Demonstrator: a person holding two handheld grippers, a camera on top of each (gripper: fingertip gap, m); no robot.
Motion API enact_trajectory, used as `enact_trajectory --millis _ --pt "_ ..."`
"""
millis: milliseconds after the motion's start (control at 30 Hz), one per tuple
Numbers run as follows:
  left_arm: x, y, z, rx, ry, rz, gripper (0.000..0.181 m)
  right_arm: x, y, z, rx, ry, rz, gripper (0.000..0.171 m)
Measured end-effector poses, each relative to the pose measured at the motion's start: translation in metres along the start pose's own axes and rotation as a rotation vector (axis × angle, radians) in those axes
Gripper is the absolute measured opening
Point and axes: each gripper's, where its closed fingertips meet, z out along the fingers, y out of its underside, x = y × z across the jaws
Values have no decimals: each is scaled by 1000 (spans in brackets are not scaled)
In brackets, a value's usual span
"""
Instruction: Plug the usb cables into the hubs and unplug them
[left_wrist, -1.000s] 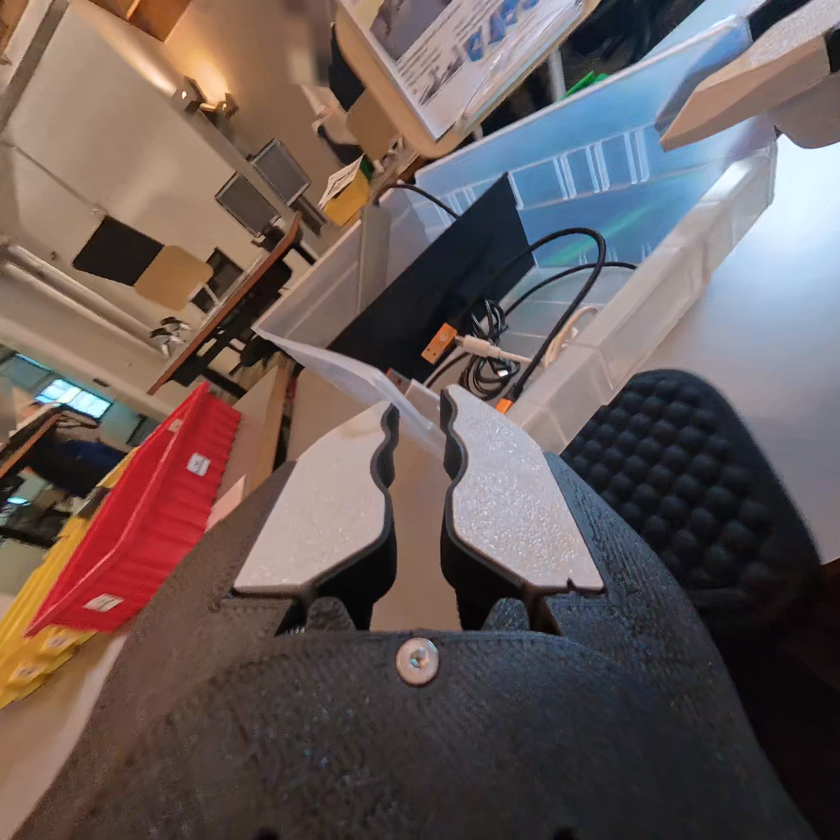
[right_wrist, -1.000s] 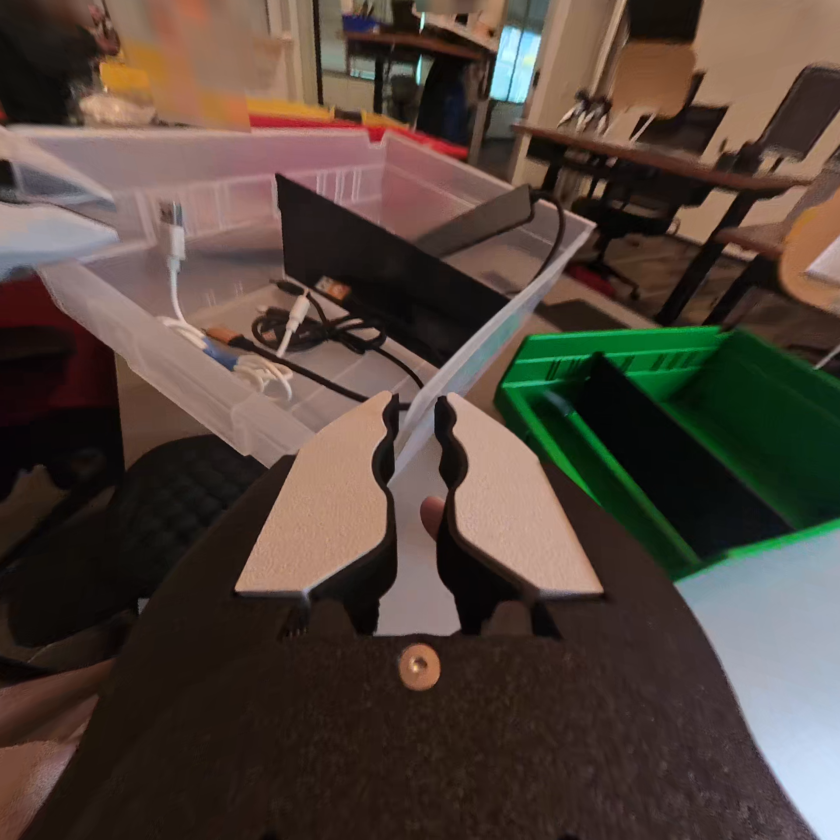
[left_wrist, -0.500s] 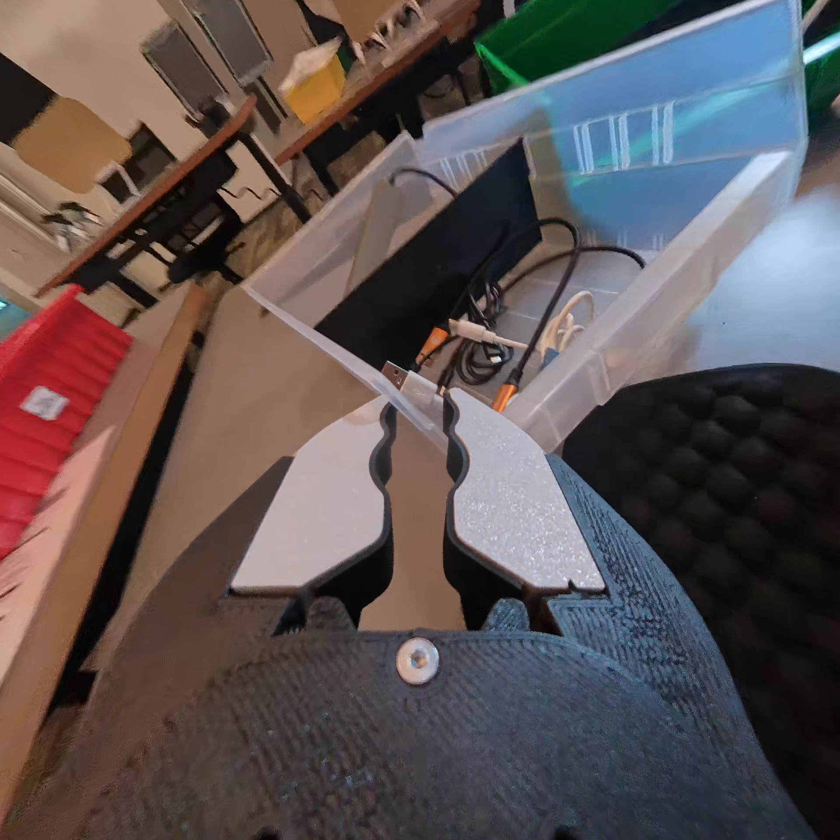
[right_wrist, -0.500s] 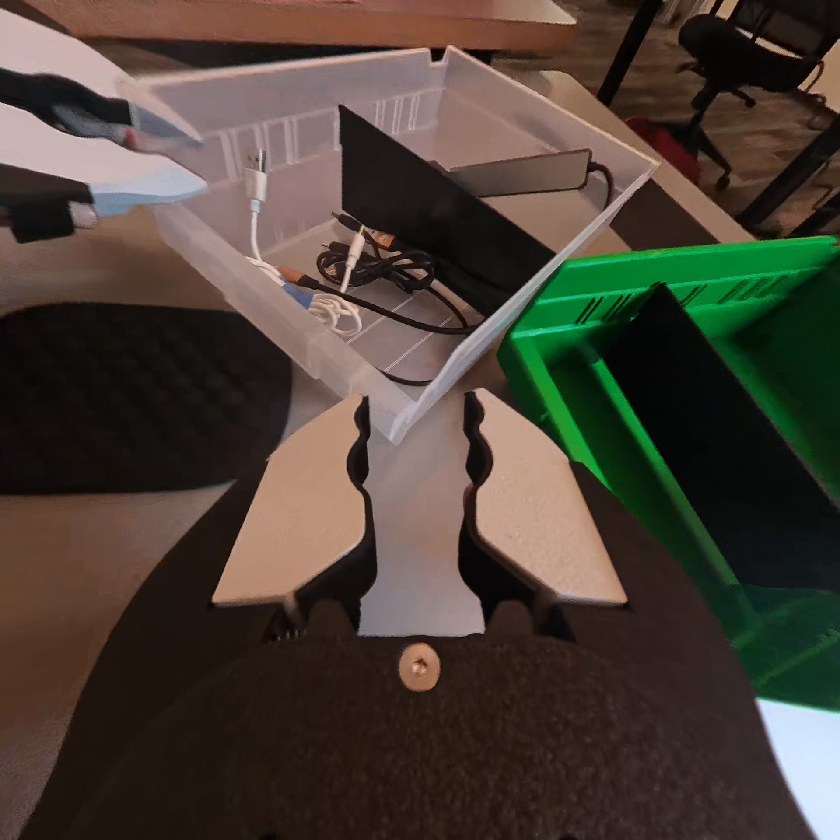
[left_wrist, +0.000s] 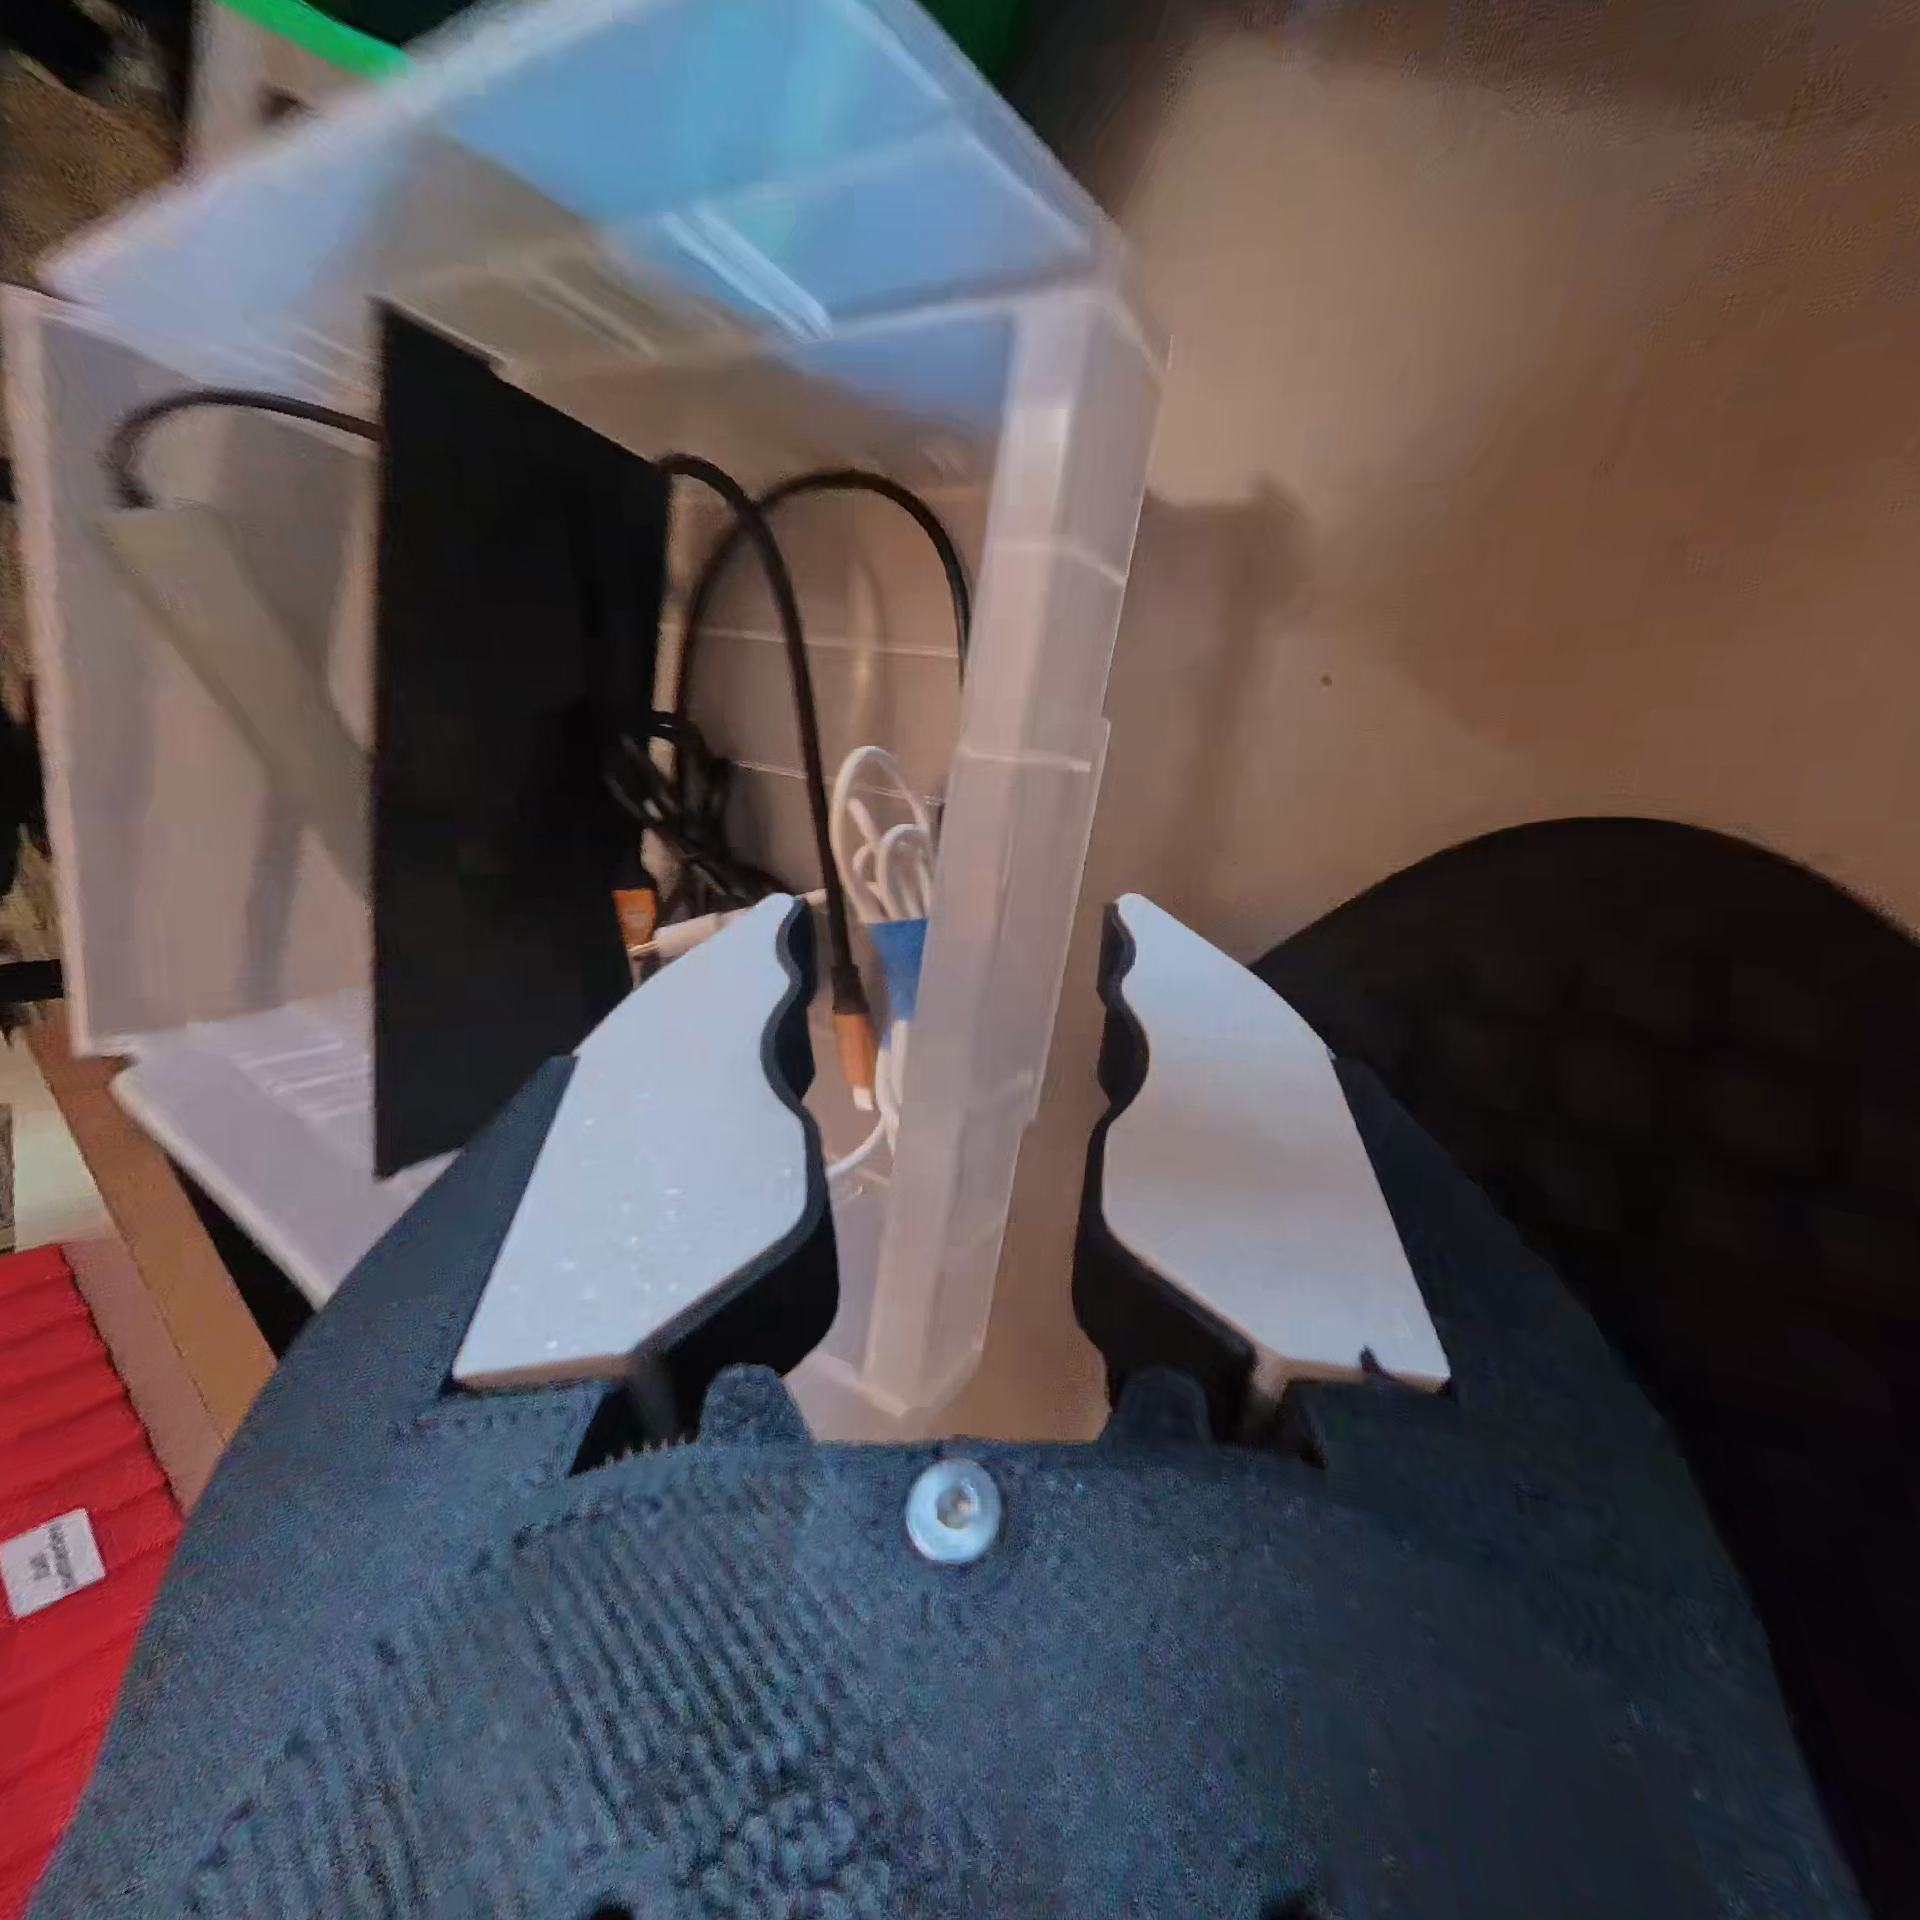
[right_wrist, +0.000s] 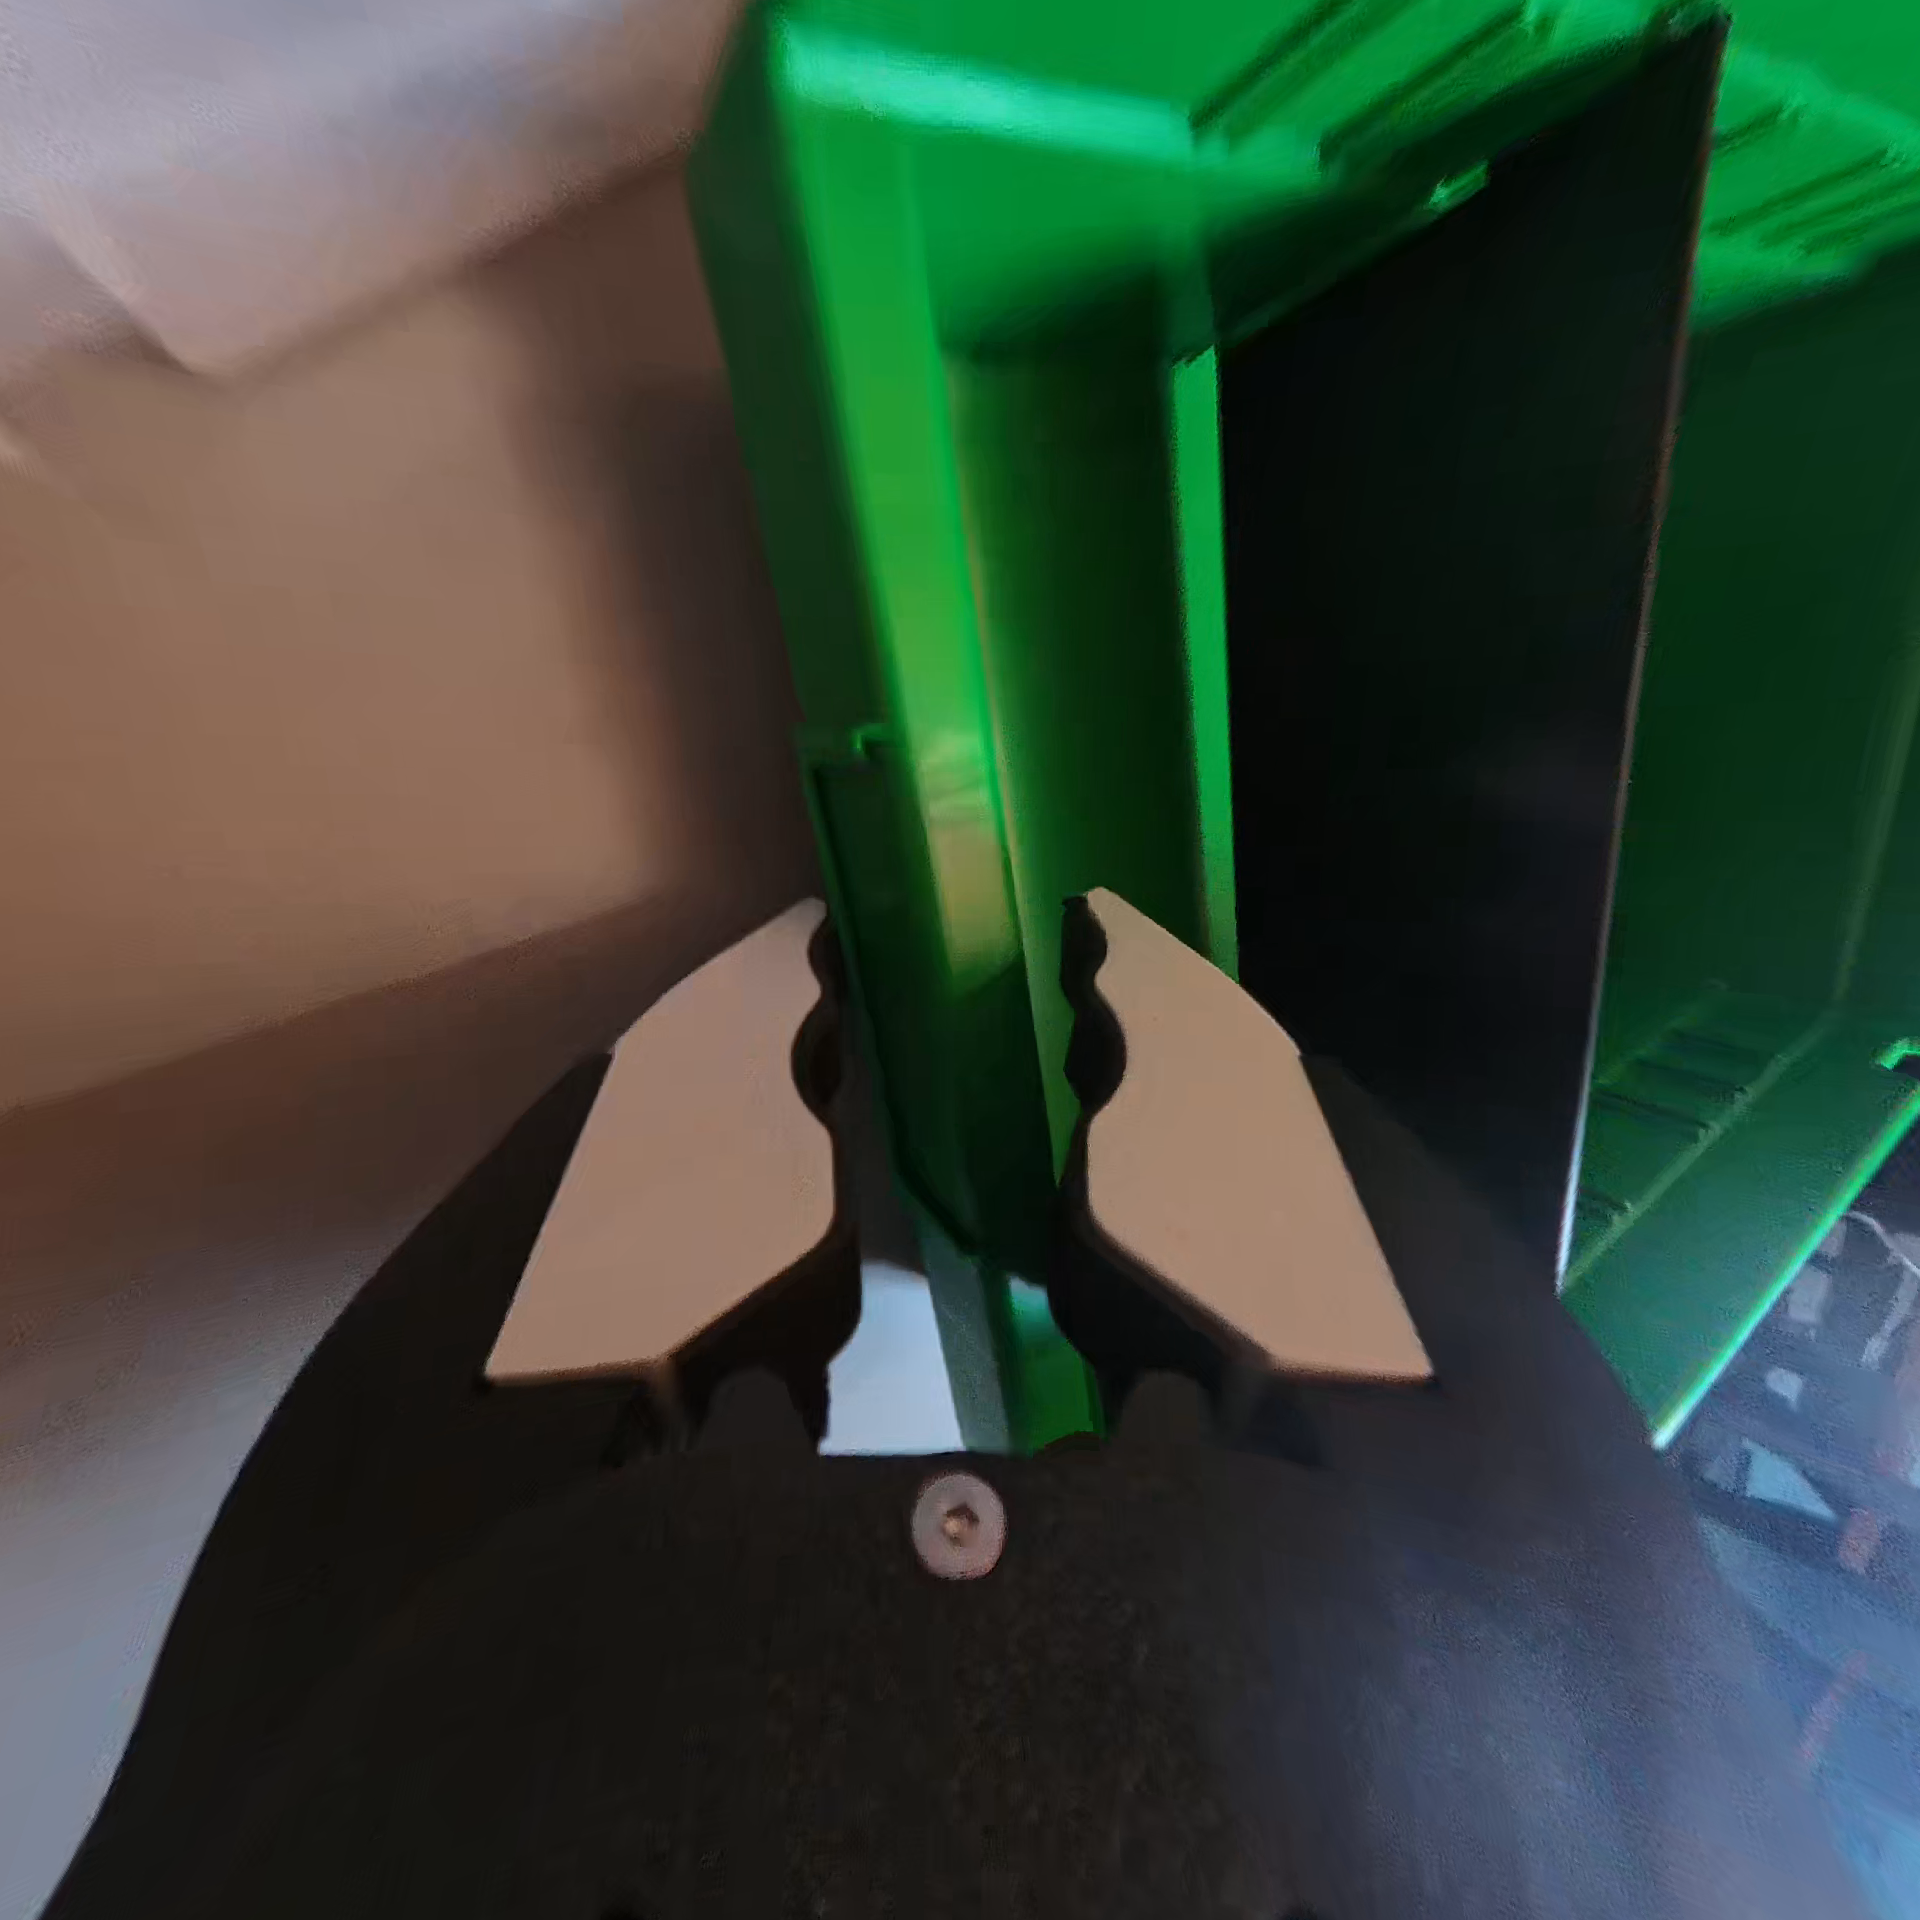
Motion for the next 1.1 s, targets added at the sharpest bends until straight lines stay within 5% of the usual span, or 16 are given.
enact_trajectory --millis 33,167,467,800,1100 --pt "3 1 11 -35 27 27 48 0 4 0 17 -9 -4 39" --pt "13 -6 29 -15 109 56 29 -7 37 -22 26 -26 -15 34" --pt "14 -2 28 59 122 -18 32 -18 169 -67 -55 51 -35 30" --pt "-5 -6 41 88 90 -86 33 49 272 -66 -188 216 7 34" --pt "-56 0 54 138 -130 -180 48 54 203 -127 285 233 328 45"
